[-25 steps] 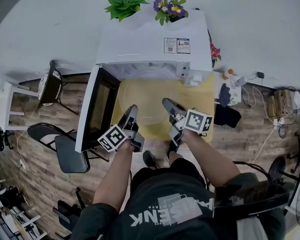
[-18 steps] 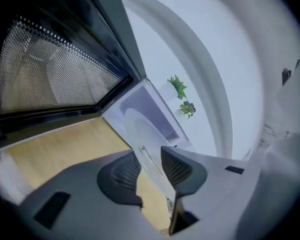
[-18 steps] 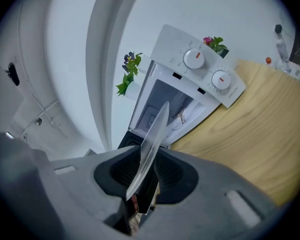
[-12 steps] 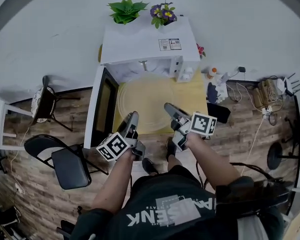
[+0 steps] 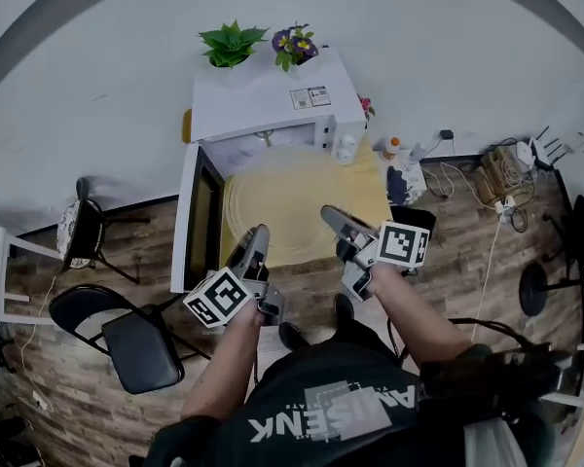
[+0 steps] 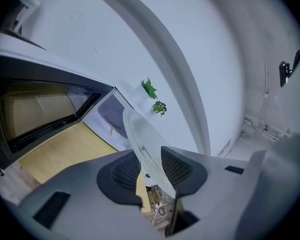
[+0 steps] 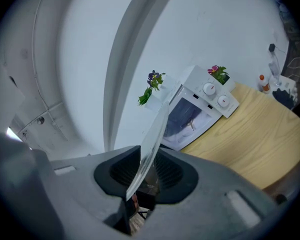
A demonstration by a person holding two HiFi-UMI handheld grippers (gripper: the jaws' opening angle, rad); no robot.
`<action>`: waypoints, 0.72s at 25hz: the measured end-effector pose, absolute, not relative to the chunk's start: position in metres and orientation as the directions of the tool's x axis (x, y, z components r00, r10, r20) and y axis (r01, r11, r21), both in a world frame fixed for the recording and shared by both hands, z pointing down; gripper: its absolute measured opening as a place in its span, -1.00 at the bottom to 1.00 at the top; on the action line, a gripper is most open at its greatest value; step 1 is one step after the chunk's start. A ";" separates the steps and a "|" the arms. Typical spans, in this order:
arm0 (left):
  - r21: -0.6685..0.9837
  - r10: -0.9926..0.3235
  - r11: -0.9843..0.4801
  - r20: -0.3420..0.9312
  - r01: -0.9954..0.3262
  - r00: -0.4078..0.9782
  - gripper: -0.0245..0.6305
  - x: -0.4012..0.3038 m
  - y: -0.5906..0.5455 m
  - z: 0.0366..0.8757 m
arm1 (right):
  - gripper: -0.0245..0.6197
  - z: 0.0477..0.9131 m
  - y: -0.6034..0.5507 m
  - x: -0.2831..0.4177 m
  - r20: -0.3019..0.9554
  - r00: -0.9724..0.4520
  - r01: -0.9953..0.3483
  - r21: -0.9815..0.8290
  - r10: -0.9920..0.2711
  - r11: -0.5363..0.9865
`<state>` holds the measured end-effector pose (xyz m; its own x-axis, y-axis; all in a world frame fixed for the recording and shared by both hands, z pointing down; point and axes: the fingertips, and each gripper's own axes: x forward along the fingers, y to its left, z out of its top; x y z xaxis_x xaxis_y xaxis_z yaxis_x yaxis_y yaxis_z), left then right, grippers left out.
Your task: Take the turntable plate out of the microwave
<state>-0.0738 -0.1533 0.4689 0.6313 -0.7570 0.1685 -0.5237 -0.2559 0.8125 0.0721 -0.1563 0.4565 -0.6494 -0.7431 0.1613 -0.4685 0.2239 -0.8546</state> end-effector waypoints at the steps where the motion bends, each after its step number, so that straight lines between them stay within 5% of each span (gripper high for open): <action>1: 0.810 -0.757 -0.260 0.167 -0.526 0.631 -0.54 -0.072 -0.151 0.464 | -0.65 0.447 -0.155 0.068 0.111 -0.670 -0.425 -0.868 -0.734 0.256; 18: 0.759 -0.790 -0.310 0.130 -0.572 0.600 -0.55 -0.048 -0.150 0.392 | -0.64 0.382 -0.166 0.089 -0.006 -0.746 -0.333 -0.863 -0.666 0.381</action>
